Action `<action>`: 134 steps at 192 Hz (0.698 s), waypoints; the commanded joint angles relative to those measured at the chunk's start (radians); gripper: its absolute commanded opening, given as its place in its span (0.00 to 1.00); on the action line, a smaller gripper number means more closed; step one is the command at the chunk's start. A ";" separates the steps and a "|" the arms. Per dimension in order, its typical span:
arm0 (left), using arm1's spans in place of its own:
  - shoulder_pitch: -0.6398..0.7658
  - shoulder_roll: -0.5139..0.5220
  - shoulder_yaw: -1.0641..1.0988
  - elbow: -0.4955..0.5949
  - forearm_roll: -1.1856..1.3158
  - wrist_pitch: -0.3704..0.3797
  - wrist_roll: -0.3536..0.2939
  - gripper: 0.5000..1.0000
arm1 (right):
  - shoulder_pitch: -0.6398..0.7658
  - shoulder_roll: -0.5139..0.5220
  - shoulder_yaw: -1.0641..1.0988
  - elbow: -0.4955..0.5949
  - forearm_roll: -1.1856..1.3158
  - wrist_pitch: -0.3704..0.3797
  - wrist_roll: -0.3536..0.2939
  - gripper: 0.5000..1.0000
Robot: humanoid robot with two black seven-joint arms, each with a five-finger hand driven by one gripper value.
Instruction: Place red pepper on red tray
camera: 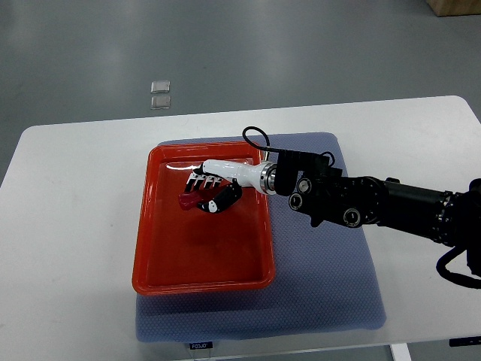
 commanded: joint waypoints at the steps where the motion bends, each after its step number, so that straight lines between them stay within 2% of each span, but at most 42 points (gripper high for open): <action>1: 0.000 0.000 0.000 0.001 0.000 0.000 0.000 1.00 | -0.005 0.000 0.002 0.000 0.002 -0.002 0.001 0.38; 9: 0.000 0.000 -0.001 0.001 0.000 0.000 0.000 1.00 | -0.005 0.000 0.004 0.002 0.002 -0.002 0.001 0.45; 16: 0.000 0.000 -0.001 0.001 0.000 0.000 0.000 1.00 | -0.008 0.000 0.005 0.000 0.002 -0.002 0.003 0.57; 22: 0.000 0.000 -0.001 0.001 0.000 0.000 0.000 1.00 | -0.010 0.000 0.005 0.002 0.003 -0.004 0.009 0.64; 47: 0.000 0.000 -0.001 0.001 0.000 0.000 0.000 1.00 | -0.008 0.000 0.011 0.002 0.043 -0.002 0.049 0.79; 90: 0.000 0.000 -0.001 0.002 0.000 0.000 0.000 1.00 | -0.008 0.000 0.206 0.002 0.118 0.000 0.050 0.81; 119: 0.000 0.000 -0.001 0.002 0.000 0.000 0.000 1.00 | -0.054 -0.020 0.481 0.005 0.327 0.003 0.052 0.81; 134: 0.000 0.000 -0.001 0.002 0.000 0.000 0.000 1.00 | -0.109 -0.048 0.689 0.005 0.508 0.004 0.053 0.81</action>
